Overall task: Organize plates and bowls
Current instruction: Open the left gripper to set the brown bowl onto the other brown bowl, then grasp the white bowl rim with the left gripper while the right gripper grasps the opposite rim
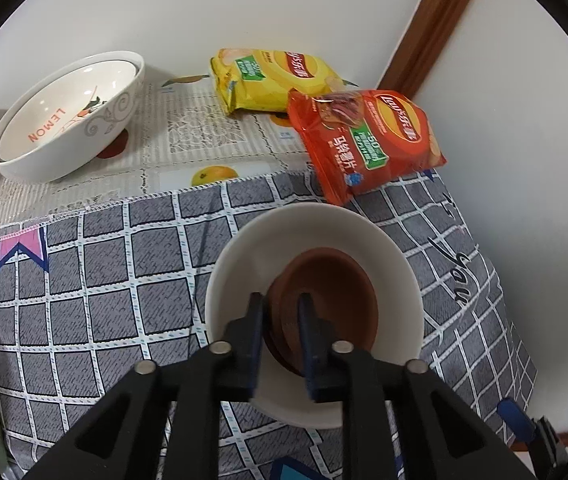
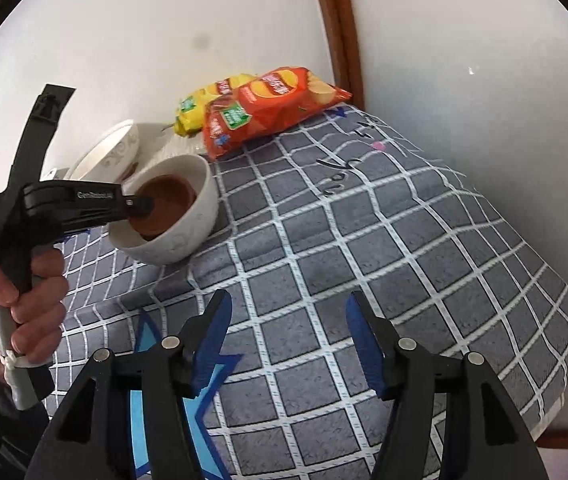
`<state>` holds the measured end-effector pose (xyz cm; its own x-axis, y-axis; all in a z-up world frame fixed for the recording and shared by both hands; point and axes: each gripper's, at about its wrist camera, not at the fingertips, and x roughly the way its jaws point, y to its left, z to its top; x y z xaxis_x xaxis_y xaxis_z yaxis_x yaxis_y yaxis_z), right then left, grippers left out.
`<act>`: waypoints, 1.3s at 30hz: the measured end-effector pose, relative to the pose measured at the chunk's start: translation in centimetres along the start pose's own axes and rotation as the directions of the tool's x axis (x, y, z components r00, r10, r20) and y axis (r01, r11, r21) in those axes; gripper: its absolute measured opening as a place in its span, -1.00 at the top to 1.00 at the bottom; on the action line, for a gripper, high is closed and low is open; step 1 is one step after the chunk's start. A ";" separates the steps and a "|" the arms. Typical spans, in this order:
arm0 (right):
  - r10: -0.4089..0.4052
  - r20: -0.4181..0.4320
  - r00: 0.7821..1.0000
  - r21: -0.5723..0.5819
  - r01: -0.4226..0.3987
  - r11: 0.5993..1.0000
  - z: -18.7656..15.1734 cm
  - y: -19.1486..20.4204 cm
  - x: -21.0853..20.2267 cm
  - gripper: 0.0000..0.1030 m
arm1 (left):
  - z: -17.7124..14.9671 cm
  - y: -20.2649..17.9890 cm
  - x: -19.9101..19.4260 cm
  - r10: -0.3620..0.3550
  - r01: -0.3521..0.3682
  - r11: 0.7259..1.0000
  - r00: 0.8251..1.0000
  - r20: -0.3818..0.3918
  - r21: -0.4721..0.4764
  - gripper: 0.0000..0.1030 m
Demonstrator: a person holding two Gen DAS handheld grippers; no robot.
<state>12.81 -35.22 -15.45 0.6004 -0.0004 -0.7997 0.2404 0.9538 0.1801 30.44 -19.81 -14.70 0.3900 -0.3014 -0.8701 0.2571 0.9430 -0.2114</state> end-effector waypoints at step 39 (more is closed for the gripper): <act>-0.053 -0.127 0.991 -0.127 0.036 0.991 8.3 6.6 9.8 0.20 | 0.3 3.0 -0.1 0.065 -0.064 0.998 0.997 -0.043 0.021 0.46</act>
<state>26.58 -31.38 -17.33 0.4854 -0.0125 -0.8742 0.1633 0.9836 0.0766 31.46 -17.01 -15.06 0.3672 -0.2332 -0.9004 0.2505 0.9571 -0.1458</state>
